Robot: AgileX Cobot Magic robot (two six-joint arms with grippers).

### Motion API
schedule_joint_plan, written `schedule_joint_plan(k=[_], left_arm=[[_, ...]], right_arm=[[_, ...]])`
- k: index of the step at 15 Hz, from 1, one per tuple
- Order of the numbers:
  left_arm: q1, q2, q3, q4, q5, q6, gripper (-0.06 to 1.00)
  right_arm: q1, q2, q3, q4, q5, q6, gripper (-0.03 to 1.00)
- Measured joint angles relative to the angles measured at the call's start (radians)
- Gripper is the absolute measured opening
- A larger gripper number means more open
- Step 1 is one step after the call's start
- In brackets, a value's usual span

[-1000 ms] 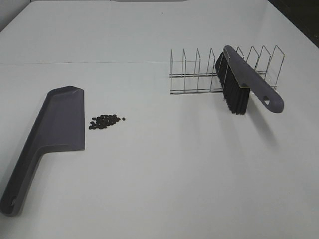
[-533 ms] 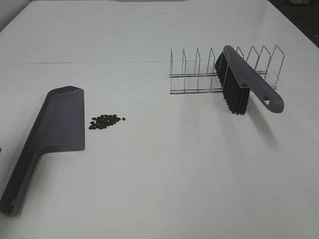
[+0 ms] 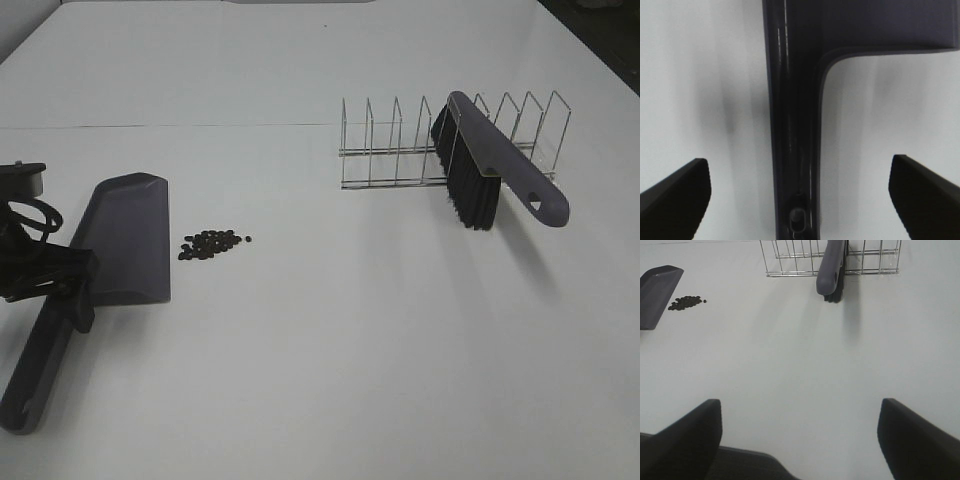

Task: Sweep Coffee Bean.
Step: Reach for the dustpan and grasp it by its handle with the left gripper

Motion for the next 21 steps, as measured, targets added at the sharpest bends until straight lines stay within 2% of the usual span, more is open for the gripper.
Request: schedule_joint_plan(k=[6, 10, 11, 13, 14, 15, 16, 19, 21], left_arm=[[-0.004, 0.102, 0.0, 0.001, -0.103, -0.022, 0.88], [-0.004, 0.147, -0.007, 0.005, -0.104, -0.023, 0.87], [-0.004, 0.153, -0.008, 0.007, -0.103, -0.023, 0.84], [-0.004, 0.162, -0.013, 0.018, -0.101, -0.023, 0.69], [-0.004, 0.163, -0.016, 0.023, -0.1, -0.023, 0.56], [-0.004, 0.164, -0.018, 0.023, -0.1, -0.023, 0.4], [-0.004, 0.164, -0.018, 0.023, -0.102, -0.023, 0.32], [-0.004, 0.164, -0.018, 0.039, -0.102, -0.022, 0.33], [-0.004, 0.154, -0.016, 0.083, -0.083, -0.022, 0.33]], right_arm=[[0.0, 0.0, 0.0, 0.0, 0.0, 0.0, 0.79], [0.0, 0.0, 0.0, 0.0, 0.0, 0.0, 0.79], [0.0, 0.0, 0.0, 0.0, 0.0, 0.0, 0.79], [0.0, 0.0, 0.0, 0.0, 0.0, 0.0, 0.79], [0.0, 0.0, 0.0, 0.001, 0.0, 0.0, 0.79], [0.0, 0.0, 0.0, 0.001, 0.0, 0.0, 0.79], [0.0, 0.0, 0.0, 0.001, 0.0, 0.0, 0.79], [0.0, 0.0, 0.0, 0.002, 0.0, 0.0, 0.79], [0.0, 0.0, 0.0, 0.003, -0.001, 0.0, 0.79]])
